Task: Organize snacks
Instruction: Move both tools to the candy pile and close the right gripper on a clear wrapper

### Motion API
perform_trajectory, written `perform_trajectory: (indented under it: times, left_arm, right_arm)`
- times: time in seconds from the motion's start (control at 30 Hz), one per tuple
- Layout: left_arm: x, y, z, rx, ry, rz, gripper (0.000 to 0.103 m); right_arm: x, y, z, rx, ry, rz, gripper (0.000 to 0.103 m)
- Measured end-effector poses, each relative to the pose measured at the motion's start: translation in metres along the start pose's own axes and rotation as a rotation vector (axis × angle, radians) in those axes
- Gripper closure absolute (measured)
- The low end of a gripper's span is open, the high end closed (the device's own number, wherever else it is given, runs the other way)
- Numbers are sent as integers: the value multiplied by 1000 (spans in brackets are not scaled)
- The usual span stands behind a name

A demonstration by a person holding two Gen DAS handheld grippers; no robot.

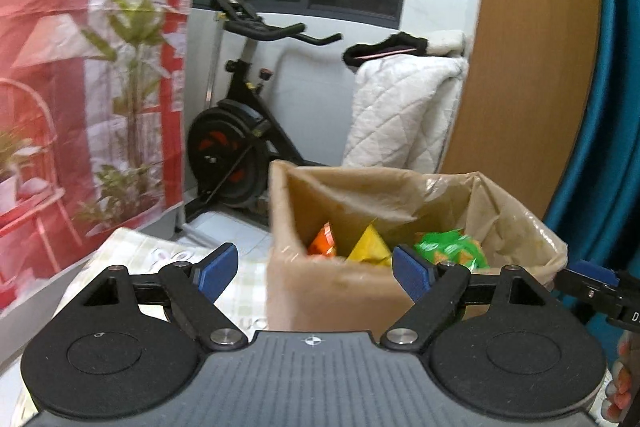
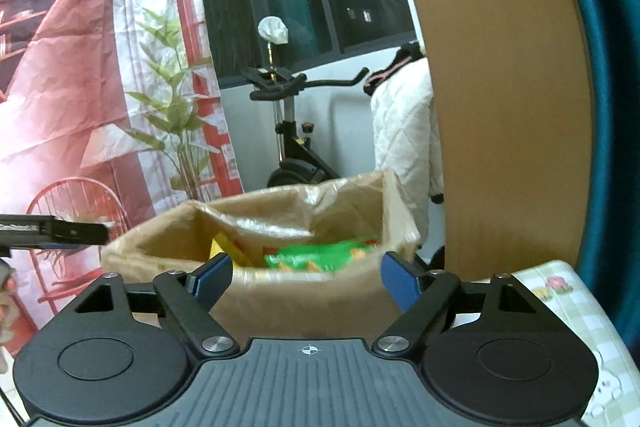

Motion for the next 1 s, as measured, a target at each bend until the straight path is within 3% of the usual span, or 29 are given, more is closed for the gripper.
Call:
perform_trajectory:
  times: [0.23,0.63,1.0]
  left_arm:
    - [27,-11,-3,-9,-39,-33,18]
    - [89,8,6,44,-58,-191,28]
    - [116,12,-4,42,-85,-261,30]
  right_arm:
    - [33,-10,7,14,30,-62,33]
    - [91,-5,-10,-34,-4,-220,48]
    - [135,16,-60,-122,-218,-376,54]
Point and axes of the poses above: each gripper's, at about its wrist camera, not at the fingertips, and y roughly the way its jaws point, z to its right, x to its underside, the point moved 6 cm from there along y, roughly the way its jaws point, and after that the axes turned 3 degrees about -y, right-handed, at the moved point
